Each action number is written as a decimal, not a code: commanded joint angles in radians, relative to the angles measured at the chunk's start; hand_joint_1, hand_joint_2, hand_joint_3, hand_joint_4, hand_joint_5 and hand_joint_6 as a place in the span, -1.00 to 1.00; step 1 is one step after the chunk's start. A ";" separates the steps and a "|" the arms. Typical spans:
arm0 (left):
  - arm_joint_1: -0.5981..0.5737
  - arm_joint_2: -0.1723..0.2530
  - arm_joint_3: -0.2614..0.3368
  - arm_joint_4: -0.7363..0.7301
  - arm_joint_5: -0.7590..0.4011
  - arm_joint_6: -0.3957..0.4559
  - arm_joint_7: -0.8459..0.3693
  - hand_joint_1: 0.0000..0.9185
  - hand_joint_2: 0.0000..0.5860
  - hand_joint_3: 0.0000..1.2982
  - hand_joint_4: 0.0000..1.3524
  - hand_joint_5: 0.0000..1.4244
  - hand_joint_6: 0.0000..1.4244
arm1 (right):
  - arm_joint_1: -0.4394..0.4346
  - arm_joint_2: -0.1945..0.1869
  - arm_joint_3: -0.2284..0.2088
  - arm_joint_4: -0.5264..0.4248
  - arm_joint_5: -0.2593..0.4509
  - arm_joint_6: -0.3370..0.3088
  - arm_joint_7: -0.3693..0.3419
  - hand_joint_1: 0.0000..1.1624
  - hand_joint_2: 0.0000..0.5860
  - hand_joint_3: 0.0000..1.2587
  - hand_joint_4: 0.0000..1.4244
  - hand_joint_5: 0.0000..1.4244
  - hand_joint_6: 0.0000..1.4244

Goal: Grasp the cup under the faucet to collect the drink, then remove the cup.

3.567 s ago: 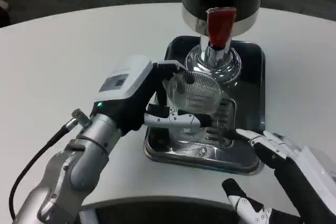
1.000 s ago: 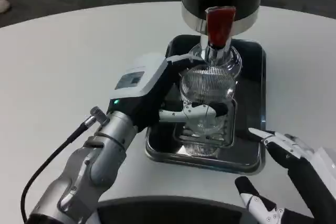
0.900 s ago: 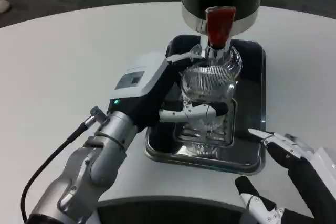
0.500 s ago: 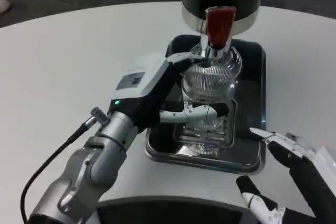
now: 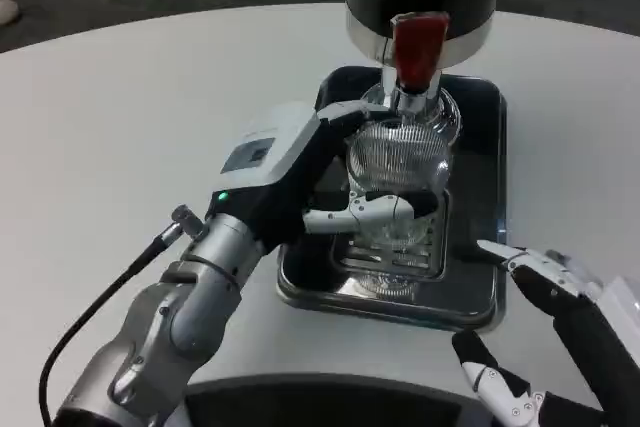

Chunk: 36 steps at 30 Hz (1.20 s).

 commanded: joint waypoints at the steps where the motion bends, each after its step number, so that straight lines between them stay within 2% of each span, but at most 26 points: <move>1: 0.011 0.008 0.010 -0.016 -0.003 0.002 -0.010 -0.61 -0.98 -0.48 -0.77 -0.31 -0.41 | 0.003 0.007 -0.002 0.011 0.005 -0.016 -0.015 0.07 0.57 -0.61 -0.74 -0.83 -0.98; 3: 0.013 0.009 0.014 -0.016 -0.010 -0.003 -0.013 -0.62 -0.99 -0.48 -0.79 -0.31 -0.41 | 0.002 0.008 -0.001 0.012 0.003 -0.016 -0.017 0.07 0.57 -0.61 -0.74 -0.83 -0.98; 4: 0.015 0.009 0.016 -0.017 -0.014 -0.005 -0.015 -0.65 -1.00 -0.52 -0.87 -0.38 -0.43 | 0.003 0.008 0.000 0.011 0.002 -0.016 -0.018 0.07 0.57 -0.61 -0.73 -0.82 -0.98; 8: 0.030 0.011 0.026 -0.029 -0.023 -0.005 -0.017 -0.77 -1.00 -0.66 -0.99 -0.55 -0.50 | 0.007 0.010 -0.002 0.009 0.000 -0.017 -0.021 0.07 0.57 -0.61 -0.73 -0.81 -0.98; 11: 0.046 0.018 0.037 -0.050 -0.015 0.002 -0.012 -0.84 -1.00 -0.71 -1.00 -0.63 -0.54 | 0.010 0.011 -0.005 0.009 0.001 -0.018 -0.023 0.07 0.57 -0.61 -0.73 -0.81 -0.98; 22: 0.109 0.042 0.075 -0.132 -0.039 0.014 -0.048 -0.92 -1.00 -0.88 -1.00 -0.69 -0.60 | 0.012 0.015 -0.002 0.009 -0.002 -0.019 -0.029 0.07 0.59 -0.61 -0.73 -0.81 -0.96; 27: 0.170 0.067 0.127 -0.238 -0.118 0.020 -0.119 -0.96 -1.00 -0.98 -1.00 -0.72 -0.60 | 0.013 0.017 -0.003 0.007 -0.003 -0.017 -0.031 0.07 0.59 -0.61 -0.73 -0.81 -0.96; 32: 0.227 0.085 0.194 -0.342 -0.219 0.006 -0.180 -1.00 -1.00 -0.98 -0.98 -0.73 -0.60 | 0.011 0.018 -0.005 0.006 -0.001 -0.015 -0.031 0.08 0.60 -0.61 -0.73 -0.81 -0.96; 36: 0.264 0.096 0.244 -0.410 -0.309 0.001 -0.232 -1.00 -1.00 -0.90 -0.92 -0.72 -0.62 | 0.007 0.016 -0.006 0.008 0.001 -0.015 -0.028 0.08 0.60 -0.61 -0.73 -0.81 -0.96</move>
